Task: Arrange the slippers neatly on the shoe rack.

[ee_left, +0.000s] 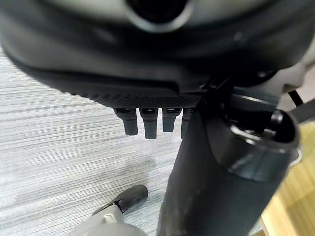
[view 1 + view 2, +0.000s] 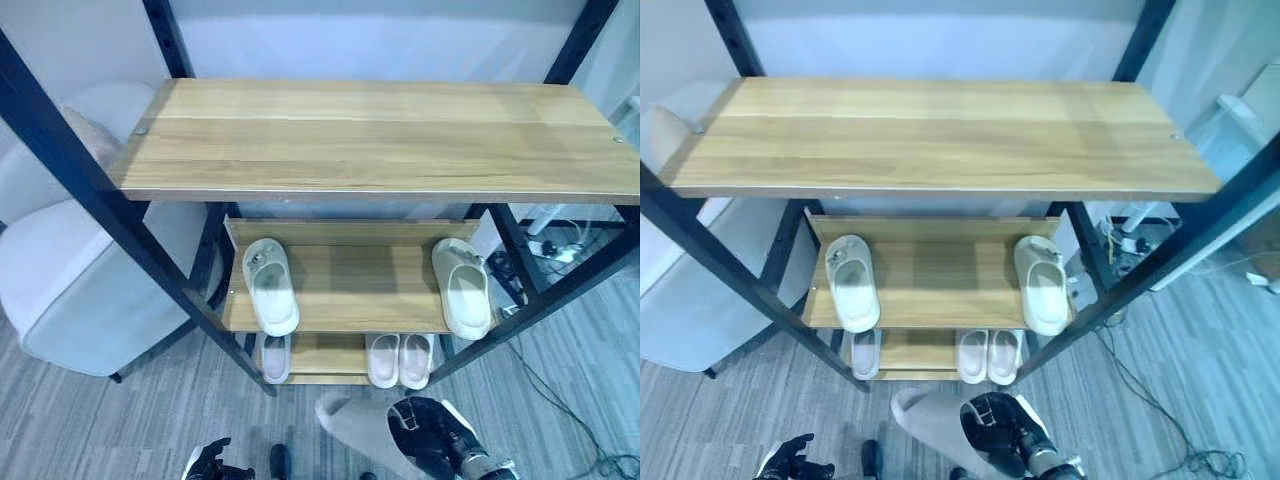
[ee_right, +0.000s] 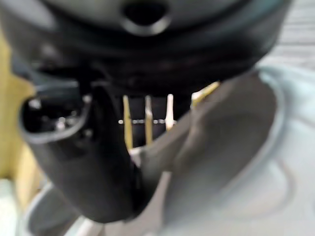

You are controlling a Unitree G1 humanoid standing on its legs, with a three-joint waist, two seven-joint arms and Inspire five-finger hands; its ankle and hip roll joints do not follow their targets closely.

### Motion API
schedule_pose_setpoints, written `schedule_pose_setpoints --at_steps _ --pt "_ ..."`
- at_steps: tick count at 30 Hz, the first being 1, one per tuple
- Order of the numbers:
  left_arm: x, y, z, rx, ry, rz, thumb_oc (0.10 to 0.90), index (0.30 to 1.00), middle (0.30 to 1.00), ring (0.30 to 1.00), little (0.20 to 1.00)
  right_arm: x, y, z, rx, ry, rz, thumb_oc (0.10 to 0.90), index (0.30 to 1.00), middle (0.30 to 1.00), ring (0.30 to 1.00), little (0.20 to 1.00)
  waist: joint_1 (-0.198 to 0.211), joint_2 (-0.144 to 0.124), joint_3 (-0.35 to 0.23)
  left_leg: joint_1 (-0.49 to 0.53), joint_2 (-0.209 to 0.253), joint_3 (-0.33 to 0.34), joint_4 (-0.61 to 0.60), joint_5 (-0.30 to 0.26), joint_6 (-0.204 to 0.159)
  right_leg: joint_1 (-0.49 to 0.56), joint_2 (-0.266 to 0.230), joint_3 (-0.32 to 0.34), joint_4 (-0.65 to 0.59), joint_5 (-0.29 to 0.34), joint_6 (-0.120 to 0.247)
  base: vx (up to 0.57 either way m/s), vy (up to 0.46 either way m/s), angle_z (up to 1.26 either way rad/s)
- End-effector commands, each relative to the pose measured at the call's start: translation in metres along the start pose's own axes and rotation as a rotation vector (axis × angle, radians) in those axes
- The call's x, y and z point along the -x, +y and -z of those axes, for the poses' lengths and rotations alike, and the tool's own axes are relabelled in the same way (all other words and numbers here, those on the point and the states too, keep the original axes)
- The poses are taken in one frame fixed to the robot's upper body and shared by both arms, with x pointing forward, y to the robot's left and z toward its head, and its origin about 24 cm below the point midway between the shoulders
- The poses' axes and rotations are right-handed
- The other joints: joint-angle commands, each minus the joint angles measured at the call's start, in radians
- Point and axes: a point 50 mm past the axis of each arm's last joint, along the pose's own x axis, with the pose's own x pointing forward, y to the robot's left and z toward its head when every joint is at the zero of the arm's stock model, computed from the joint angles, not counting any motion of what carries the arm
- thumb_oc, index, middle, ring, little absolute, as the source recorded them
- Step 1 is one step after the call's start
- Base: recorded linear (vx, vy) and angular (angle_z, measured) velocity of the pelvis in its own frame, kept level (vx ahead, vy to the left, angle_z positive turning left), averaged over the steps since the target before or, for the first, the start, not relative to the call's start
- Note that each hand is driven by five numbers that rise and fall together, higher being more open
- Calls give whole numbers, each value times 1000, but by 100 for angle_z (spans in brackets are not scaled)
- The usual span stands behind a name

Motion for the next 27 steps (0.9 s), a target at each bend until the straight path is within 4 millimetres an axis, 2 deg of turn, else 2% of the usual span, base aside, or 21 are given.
schedule_pose_setpoints --at_steps 1,2,3,4,5,6,7,8,9,10,11,13,18,22,25,26,27 --pt "-4 8 -13 56 -23 -49 800 900 900 900 900 -21 6 -55 1 -242 2 400 300 300 300 300 24 4 56 -16 5 56 127 -143 -3 -127 -65 -65 79 124 97 14 -13 -58" --pt "-5 11 -15 67 -32 -58 800 900 900 900 900 -23 6 -58 5 -248 2 400 300 300 300 300 27 6 62 -18 11 58 138 -151 -5 -138 -87 -84 56 131 90 16 -15 -52" --pt "-5 11 -16 67 -33 -58 800 900 900 900 900 -24 6 -58 5 -249 2 400 300 300 300 300 26 7 63 -20 13 57 140 -153 -5 -137 -87 -85 56 131 90 64 -73 -18" --pt "-6 18 -20 94 -47 -87 800 900 900 900 900 -26 5 -62 27 -257 3 400 300 300 300 300 29 0 78 -34 23 51 188 -173 -8 -149 -129 -111 16 142 75 49 -51 -12" --pt "-6 18 -20 94 -47 -87 800 900 900 900 900 -26 5 -62 27 -257 3 400 300 300 300 300 27 1 80 -36 25 49 196 -179 -9 -147 -128 -113 18 138 75 38 -92 3" --pt "-7 25 -25 133 -64 -117 800 900 900 900 900 -28 6 -63 39 -254 -9 400 300 300 300 300 41 -16 95 -82 24 46 280 -207 -7 -140 -142 -124 -8 147 69 -57 -62 14" --pt "-8 28 -28 173 -75 -137 800 900 900 900 900 -30 6 -64 49 -256 -12 400 300 300 300 300 47 -20 110 -113 27 43 319 -213 -8 -157 -147 -130 13 146 66 -61 -62 32" --pt "-8 29 -28 174 -75 -137 800 900 900 900 900 -30 6 -65 49 -257 -12 400 300 300 300 300 46 -19 109 -117 27 42 322 -215 -8 -159 -147 -130 14 146 65 -113 -40 36" --pt "-8 33 -31 226 -89 -159 800 900 900 900 900 -32 6 -67 49 -260 -10 400 300 300 300 300 55 -19 125 -153 32 40 359 -224 -9 -190 -150 -139 53 141 61 -148 -59 27" --pt "-8 41 -36 350 -110 -202 800 900 900 900 900 -34 3 -75 49 -288 -3 400 300 300 300 300 59 -17 137 -230 40 21 434 -241 -11 -249 -156 -148 118 124 54 -127 -89 13" --pt "-8 44 -39 430 -126 -226 800 900 900 900 900 -36 1 -78 43 -298 12 400 300 300 300 300 65 -8 140 -263 53 6 485 -280 -20 -278 -156 -147 172 86 62 -108 -93 26" --pt "-7 54 -48 599 -178 -286 800 900 900 900 900 -40 -2 -92 33 -346 40 400 300 300 300 300 71 1 143 -354 69 -11 577 -309 -18 -358 -164 -150 270 43 54 -99 -81 43" --pt "-5 79 -83 909 -335 -376 800 900 900 900 900 -50 -8 -159 62 -570 115 400 300 300 300 300 98 22 176 -574 107 -50 847 -393 3 -571 -196 -133 554 -88 15 -128 -83 19" --pt "-2 88 -113 1038 -435 -393 800 900 900 900 900 -47 -14 -221 117 -782 188 400 300 300 300 300 116 49 181 -800 125 -105 1083 -472 33 -788 -233 -82 794 -208 -46 -87 -72 13" --pt "-5 91 -112 1170 -393 -426 800 900 900 900 900 -46 -4 -268 120 -918 201 400 300 300 300 300 130 62 174 -953 137 -145 1251 -524 57 -948 -236 -27 978 -282 -88 -40 -23 1" --pt "-5 92 -113 1174 -396 -426 800 900 900 900 900 -46 -4 -269 121 -921 201 400 300 300 300 300 130 61 170 -967 138 -146 1264 -530 57 -963 -236 -24 991 -288 -88 -24 -6 -6" --pt "-7 92 -110 1245 -336 -457 800 900 900 900 900 -45 12 -300 147 -1000 198 400 300 300 300 300 141 70 163 -1067 143 -163 1389 -565 71 -1070 -220 13 1120 -334 -122 -7 19 -12"
